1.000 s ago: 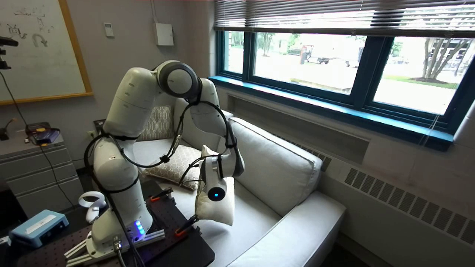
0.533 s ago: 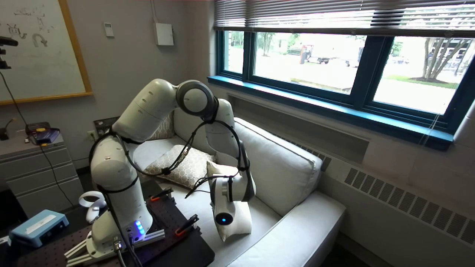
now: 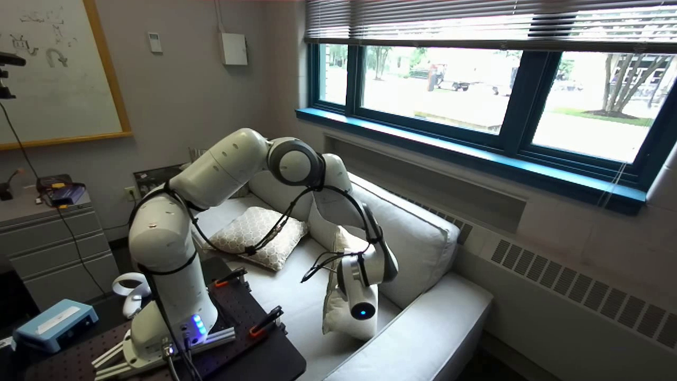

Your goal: Place the small pillow against the right armrest of the sofa, place the pillow in the middle of the sofa in front of the small pillow on the right

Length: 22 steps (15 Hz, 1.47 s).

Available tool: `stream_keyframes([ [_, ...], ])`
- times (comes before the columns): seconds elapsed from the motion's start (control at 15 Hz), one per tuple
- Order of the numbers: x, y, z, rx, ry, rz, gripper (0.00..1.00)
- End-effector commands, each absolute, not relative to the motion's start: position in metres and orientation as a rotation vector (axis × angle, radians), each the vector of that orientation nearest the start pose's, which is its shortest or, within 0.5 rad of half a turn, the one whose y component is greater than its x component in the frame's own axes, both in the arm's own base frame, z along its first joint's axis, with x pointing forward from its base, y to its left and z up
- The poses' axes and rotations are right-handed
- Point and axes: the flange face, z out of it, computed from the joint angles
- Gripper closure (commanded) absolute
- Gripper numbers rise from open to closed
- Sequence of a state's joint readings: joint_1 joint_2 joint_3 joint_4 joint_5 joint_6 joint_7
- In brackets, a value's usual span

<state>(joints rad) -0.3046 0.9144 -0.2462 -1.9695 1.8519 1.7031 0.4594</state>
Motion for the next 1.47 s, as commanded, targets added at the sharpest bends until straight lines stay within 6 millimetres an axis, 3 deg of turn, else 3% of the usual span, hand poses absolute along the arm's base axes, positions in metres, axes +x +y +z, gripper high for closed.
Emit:
stream_keyframes([
  [0.0,0.531,-0.246,0.011,-0.587,1.835,0.675,0.98],
  [0.27,0.552,-0.272,-0.009,-0.593,1.906,0.695,0.98],
  [0.67,0.576,-0.268,-0.04,-0.73,1.826,0.791,0.98],
  [0.8,0.571,-0.272,-0.048,-0.803,1.924,0.833,0.98],
  [1.0,0.553,-0.291,-0.052,-0.809,2.113,0.764,0.98],
  [1.4,0.512,-0.327,-0.032,-0.788,2.353,0.482,0.98],
])
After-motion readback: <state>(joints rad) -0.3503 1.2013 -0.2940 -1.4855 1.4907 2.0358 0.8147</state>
